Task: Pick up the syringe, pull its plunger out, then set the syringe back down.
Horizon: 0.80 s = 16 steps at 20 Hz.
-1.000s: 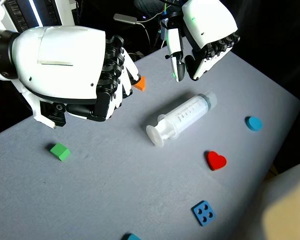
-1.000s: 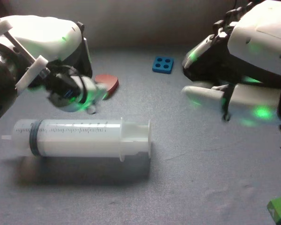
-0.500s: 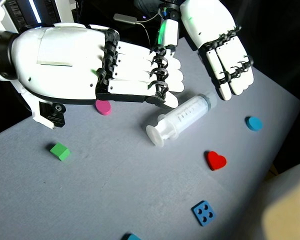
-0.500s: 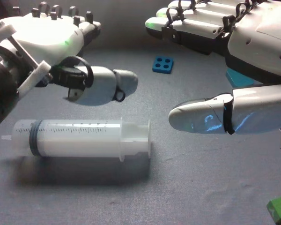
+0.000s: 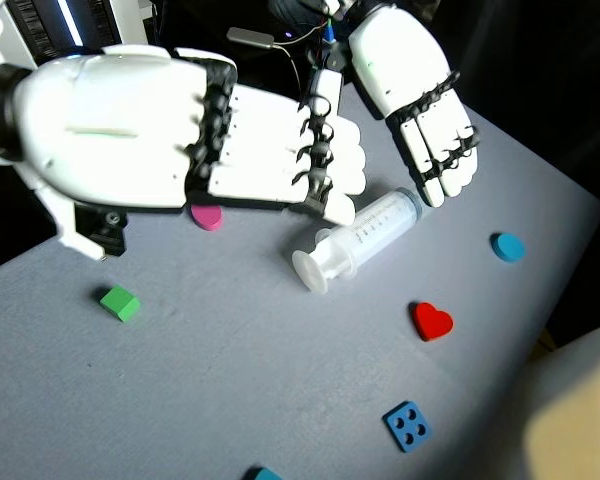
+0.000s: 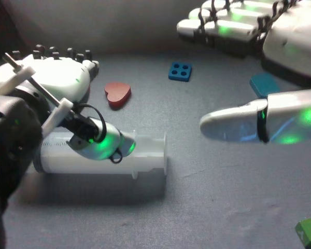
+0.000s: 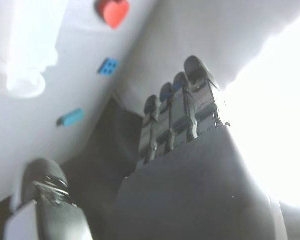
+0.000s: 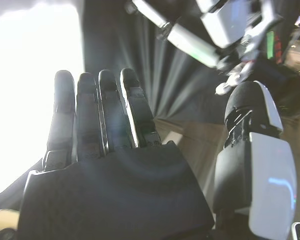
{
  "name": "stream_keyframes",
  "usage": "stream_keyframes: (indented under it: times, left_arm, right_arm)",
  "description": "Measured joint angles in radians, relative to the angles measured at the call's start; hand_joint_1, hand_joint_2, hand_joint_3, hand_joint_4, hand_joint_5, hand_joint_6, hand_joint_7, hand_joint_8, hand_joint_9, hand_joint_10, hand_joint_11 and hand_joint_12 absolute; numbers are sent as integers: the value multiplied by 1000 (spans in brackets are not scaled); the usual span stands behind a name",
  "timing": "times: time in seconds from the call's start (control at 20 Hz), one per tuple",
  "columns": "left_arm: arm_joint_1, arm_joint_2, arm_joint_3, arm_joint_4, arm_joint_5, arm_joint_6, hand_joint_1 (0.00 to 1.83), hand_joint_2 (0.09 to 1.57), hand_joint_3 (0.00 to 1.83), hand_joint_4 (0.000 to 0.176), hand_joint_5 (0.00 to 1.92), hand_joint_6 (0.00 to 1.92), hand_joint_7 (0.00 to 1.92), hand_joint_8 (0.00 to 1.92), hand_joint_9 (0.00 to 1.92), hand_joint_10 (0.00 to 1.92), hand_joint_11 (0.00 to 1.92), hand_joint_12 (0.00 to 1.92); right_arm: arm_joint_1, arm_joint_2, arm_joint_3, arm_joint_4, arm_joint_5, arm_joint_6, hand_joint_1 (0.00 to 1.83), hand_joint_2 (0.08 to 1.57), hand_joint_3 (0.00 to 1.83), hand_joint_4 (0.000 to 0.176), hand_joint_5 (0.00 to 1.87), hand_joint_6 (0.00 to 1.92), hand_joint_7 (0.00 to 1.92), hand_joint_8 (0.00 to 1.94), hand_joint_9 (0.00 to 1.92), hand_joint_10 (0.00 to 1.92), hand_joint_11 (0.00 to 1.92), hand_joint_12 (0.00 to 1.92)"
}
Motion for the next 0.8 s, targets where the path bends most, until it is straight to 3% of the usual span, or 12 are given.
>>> stream_keyframes:
  times: [0.15,0.35,0.55,0.65,0.7,0.75,0.8]
  left_arm:
    - [29,-41,10,-2,-56,-117,566,1085,1,0,19,0,27,0,38,0,0,298]
    - [73,-77,11,-26,-126,-203,658,1036,0,0,14,0,26,1,29,0,0,286]
    - [131,-96,10,-10,-158,-269,673,1031,0,0,10,0,26,0,22,0,0,230]
    - [163,-113,19,6,-162,-298,680,1028,0,0,9,0,22,0,21,0,0,237]
    - [176,-121,26,18,-162,-304,680,1028,0,0,8,0,21,0,21,0,0,236]
    - [190,-133,32,25,-162,-319,678,1026,0,0,8,0,21,0,21,0,0,236]
    - [199,-139,37,33,-156,-322,662,1017,0,0,8,0,18,0,21,0,0,235]
  right_arm:
    - [20,0,-4,63,-97,-51,2,1019,2,0,106,3,90,1,74,3,0,393]
    - [63,17,-1,100,-125,-94,21,1012,0,0,161,6,149,6,146,9,0,572]
    - [72,17,-1,143,-229,-198,31,1010,0,0,129,0,103,1,103,1,0,462]
    - [84,14,-1,373,-218,-380,29,1007,0,0,121,0,100,0,102,1,0,461]
    - [97,11,-2,548,-204,-539,28,1005,0,0,119,0,99,0,102,0,0,462]
    - [114,2,-3,805,-168,-771,33,1000,0,0,118,0,97,0,100,0,0,486]
    - [120,-6,-5,959,-131,-921,33,998,0,0,119,0,97,0,99,0,0,491]
